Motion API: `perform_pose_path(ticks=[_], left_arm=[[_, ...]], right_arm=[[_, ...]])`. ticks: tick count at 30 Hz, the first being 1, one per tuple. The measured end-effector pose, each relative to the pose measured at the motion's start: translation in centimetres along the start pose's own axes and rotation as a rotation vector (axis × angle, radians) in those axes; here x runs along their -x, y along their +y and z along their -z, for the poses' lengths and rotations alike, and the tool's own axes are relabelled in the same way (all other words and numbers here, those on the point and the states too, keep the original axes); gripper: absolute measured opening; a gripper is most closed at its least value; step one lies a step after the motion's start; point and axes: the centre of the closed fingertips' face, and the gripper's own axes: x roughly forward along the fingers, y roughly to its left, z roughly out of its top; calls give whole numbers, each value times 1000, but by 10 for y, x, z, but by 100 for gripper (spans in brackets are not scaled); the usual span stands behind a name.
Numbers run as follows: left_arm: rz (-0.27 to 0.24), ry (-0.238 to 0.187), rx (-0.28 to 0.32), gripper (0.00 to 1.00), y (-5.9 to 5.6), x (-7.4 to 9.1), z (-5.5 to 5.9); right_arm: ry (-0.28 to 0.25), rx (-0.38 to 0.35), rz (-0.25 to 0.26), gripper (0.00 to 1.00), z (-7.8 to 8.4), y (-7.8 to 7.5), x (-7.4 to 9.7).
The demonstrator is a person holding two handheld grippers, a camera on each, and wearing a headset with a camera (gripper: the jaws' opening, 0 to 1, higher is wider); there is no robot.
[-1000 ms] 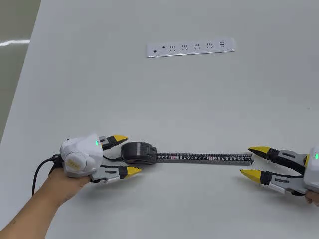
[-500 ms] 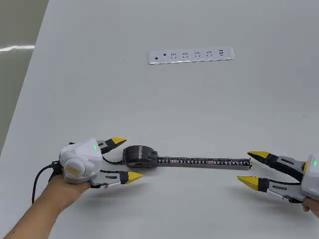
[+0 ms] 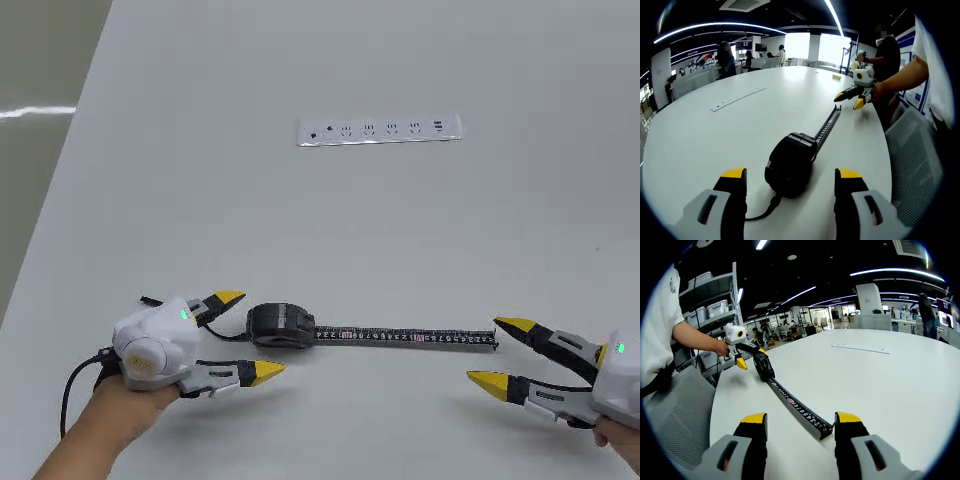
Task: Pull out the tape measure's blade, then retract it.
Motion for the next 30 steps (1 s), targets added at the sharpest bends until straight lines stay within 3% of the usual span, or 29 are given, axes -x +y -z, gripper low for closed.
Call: perform_pose_path(ticks=[3,9,22,30], left_arm=[[-16,-16,29,70,1,4,2],[-45,-22,41,70,1,8,3],[-86,-48,84,73,-1,17,0],[-123,-54,114,73,-7,27,7]], right_arm=[[3,-41,27,56,1,1,1],[19,-36,50,57,9,4,2],[1,-61,105,61,5,5,6],[-2,-60,127,62,5,7,12]])
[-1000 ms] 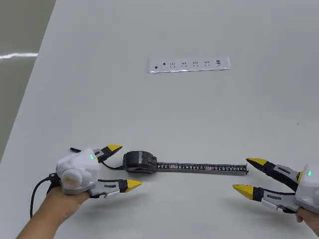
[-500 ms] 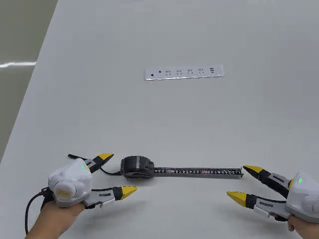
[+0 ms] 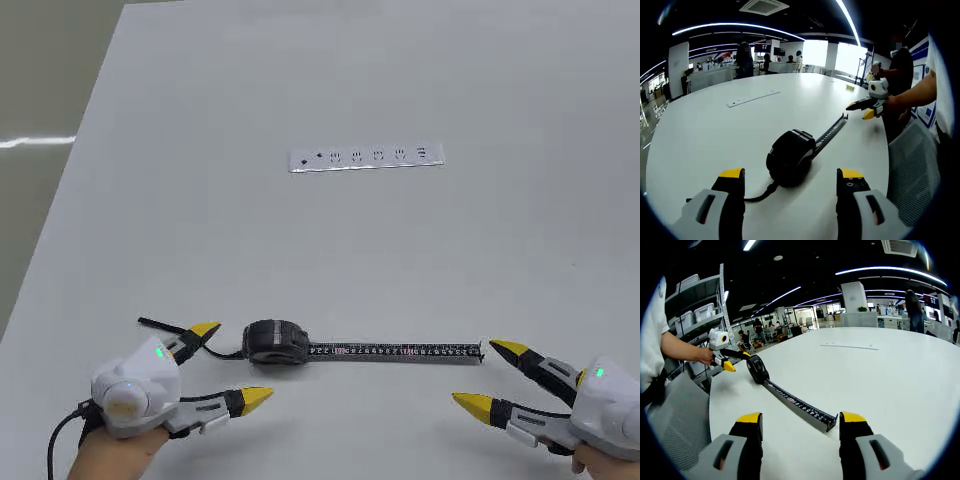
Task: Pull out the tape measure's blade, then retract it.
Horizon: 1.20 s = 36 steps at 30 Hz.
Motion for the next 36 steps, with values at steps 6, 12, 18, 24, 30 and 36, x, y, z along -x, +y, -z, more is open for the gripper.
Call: perform_pose_path(ticks=[6,12,18,24,30,36], left_arm=[[-34,-5,31,74,0,9,5],[-84,-36,81,74,8,23,3],[-105,-27,66,75,8,34,8],[-126,-45,98,76,8,42,10],[-138,-44,101,76,2,46,17],[-154,-69,124,76,3,56,22]], right_arm=[[-13,-6,18,63,-3,4,6],[-21,-10,28,64,-1,8,12],[-33,-14,35,65,-2,14,15],[-52,-18,60,65,-5,21,18],[-86,-24,95,66,-10,23,24],[-119,-30,118,66,-15,26,30]])
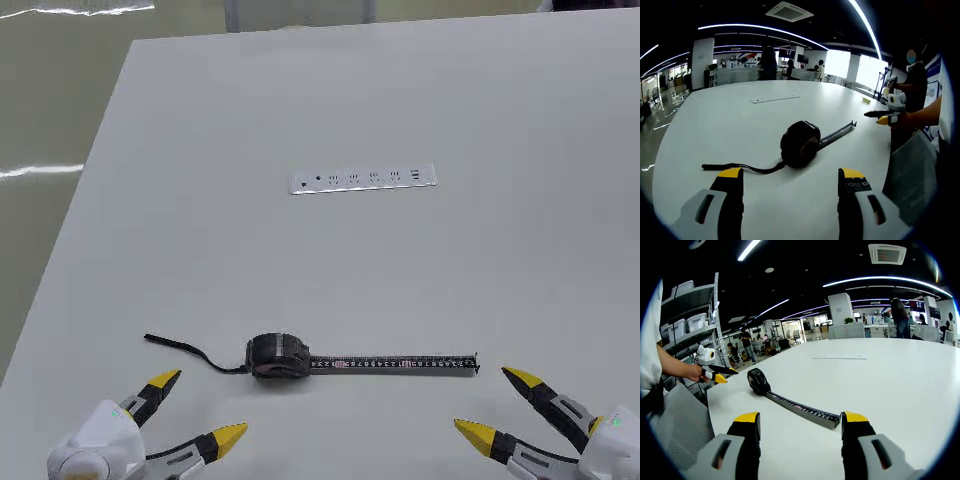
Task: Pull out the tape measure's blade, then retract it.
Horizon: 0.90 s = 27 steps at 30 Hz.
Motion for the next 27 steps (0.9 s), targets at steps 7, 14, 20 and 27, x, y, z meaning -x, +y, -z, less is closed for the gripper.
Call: perform_pose_path(ticks=[7,14,20,27], left_arm=[[-3,-33,8,76,-4,10,0],[-17,-40,-4,76,-5,18,2],[-27,-44,2,76,-6,20,5],[-34,-41,-1,75,-7,21,6]], right_arm=[[-13,-3,18,67,-2,3,5],[-15,0,23,67,2,12,9],[-23,-3,34,68,4,13,15],[-26,-30,41,68,8,14,18]])
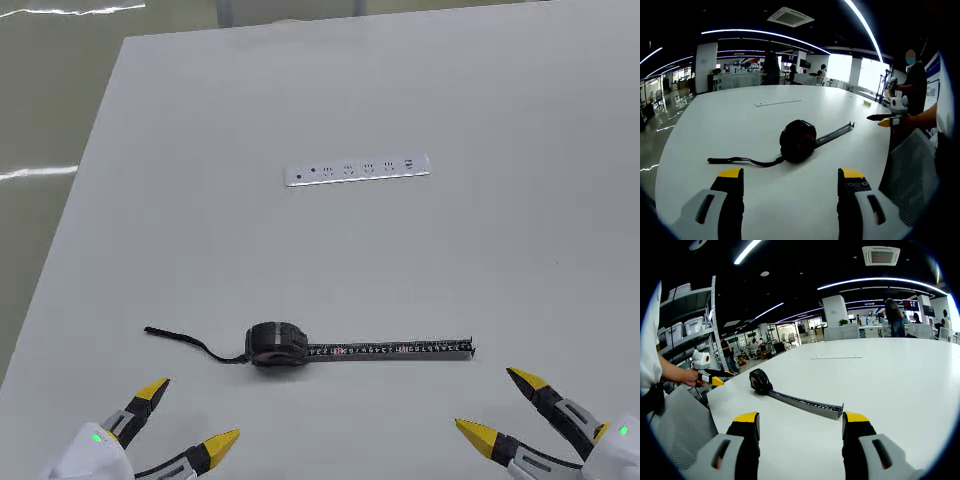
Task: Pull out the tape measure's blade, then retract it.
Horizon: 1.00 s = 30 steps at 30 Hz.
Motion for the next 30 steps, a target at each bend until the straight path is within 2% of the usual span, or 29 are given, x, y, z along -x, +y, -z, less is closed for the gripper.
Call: perform_pose_path(ticks=[7,10,21,30], left_arm=[[3,-13,10,75,-3,0,-4],[16,-36,48,75,-6,-1,-9],[14,-34,26,74,-8,-4,-18],[10,-15,21,74,-10,-3,-11]], right_arm=[[2,0,0,67,1,2,3],[-4,-1,-1,67,0,2,4],[-1,-2,-17,67,2,5,4],[0,11,-37,67,1,7,0]])
